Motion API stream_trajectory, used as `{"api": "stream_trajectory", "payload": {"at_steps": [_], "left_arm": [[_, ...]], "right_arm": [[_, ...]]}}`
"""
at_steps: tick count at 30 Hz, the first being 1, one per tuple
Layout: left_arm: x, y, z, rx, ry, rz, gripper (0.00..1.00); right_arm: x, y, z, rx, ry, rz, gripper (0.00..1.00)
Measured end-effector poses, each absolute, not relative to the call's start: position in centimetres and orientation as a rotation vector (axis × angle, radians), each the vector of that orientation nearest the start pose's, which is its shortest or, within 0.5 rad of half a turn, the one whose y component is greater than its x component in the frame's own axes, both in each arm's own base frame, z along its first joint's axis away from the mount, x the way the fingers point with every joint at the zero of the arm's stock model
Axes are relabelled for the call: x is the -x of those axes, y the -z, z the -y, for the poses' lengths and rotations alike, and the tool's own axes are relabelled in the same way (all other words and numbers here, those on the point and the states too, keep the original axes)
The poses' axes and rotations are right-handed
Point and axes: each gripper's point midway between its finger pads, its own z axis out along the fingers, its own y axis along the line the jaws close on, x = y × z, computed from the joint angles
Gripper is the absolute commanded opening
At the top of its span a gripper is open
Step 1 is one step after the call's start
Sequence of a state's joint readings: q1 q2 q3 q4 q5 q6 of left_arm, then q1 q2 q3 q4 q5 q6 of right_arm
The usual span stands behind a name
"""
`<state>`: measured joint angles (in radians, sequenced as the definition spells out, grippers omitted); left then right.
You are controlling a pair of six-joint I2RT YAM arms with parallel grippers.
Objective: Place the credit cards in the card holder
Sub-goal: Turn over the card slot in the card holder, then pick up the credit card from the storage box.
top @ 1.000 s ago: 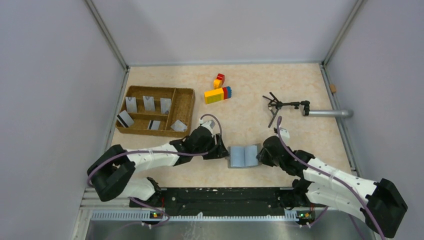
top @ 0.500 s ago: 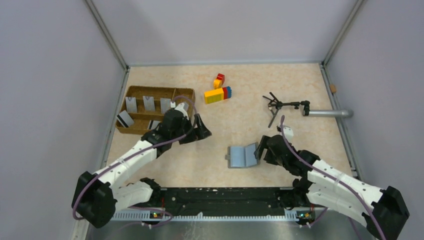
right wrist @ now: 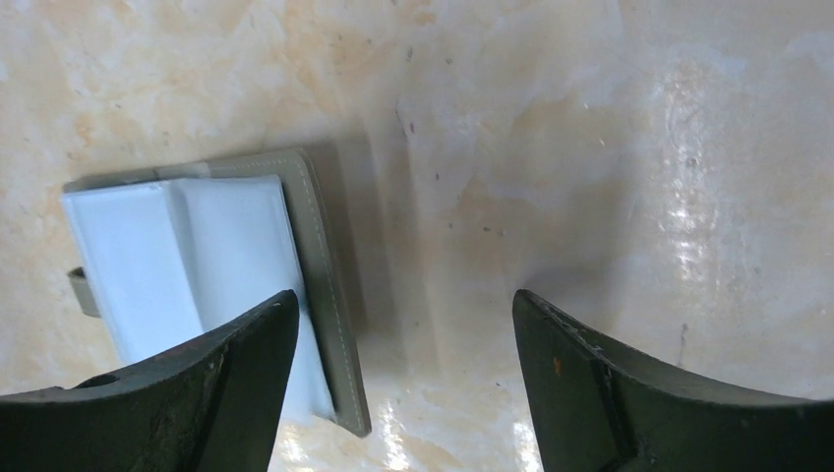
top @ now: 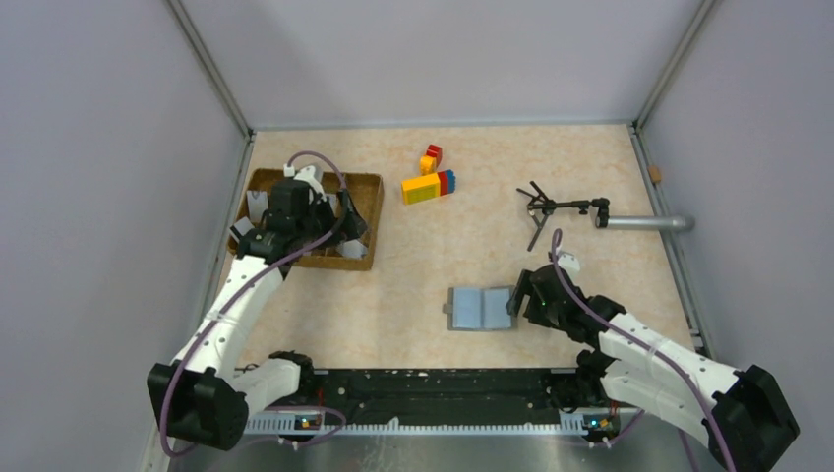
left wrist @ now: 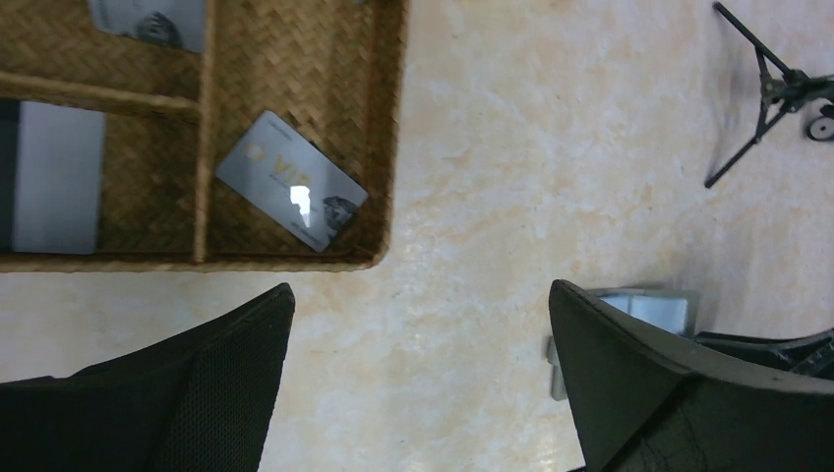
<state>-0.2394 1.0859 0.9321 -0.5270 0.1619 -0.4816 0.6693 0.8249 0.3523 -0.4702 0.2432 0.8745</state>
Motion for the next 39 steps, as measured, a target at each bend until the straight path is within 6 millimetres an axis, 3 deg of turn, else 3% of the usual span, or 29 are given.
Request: {"api": "stream_trajectory", "payload": {"at_steps": [6, 14, 20, 23, 26, 31, 39], "left_arm": [[-30.9, -20.0, 6.7, 0.297, 0.421, -2.257, 0.99], [-31.3, -20.3, 1.4, 0.425, 0.284, -2.229, 0.99], [-30.8, -21.1, -1.8, 0.52, 0.205, -2.172, 0.99], [-30.8, -21.2, -2.4, 0.542, 0.193, -2.163, 0.99], [-31.0, -21.4, -2.0, 0.521, 0.223, -2.157, 0.97], [-32.6, -21.5, 0.2, 0.44, 0.344, -2.144, 0.94], [-37.6, -18.8, 9.5, 0.146, 0.444, -2.292, 0.93]], "right_arm": [[-18.2, -3.0, -12.9, -0.359, -0.393, -2.463, 0.79], [-17.7, -3.9, -13.7, -0.268, -0.464, -2.468, 0.8], [-19.0, -9.0, -14.9, -0.166, -0.545, -2.358, 0.81], [-20.1, -11.8, -15.6, -0.119, -0.57, -2.3, 0.8], [-21.0, -13.7, -16.3, -0.075, -0.571, -2.275, 0.78], [-22.5, -14.9, -17.6, -0.021, -0.565, -2.276, 0.74], [-23.0, -14.8, -19.1, -0.017, -0.63, -2.285, 0.72]]}}
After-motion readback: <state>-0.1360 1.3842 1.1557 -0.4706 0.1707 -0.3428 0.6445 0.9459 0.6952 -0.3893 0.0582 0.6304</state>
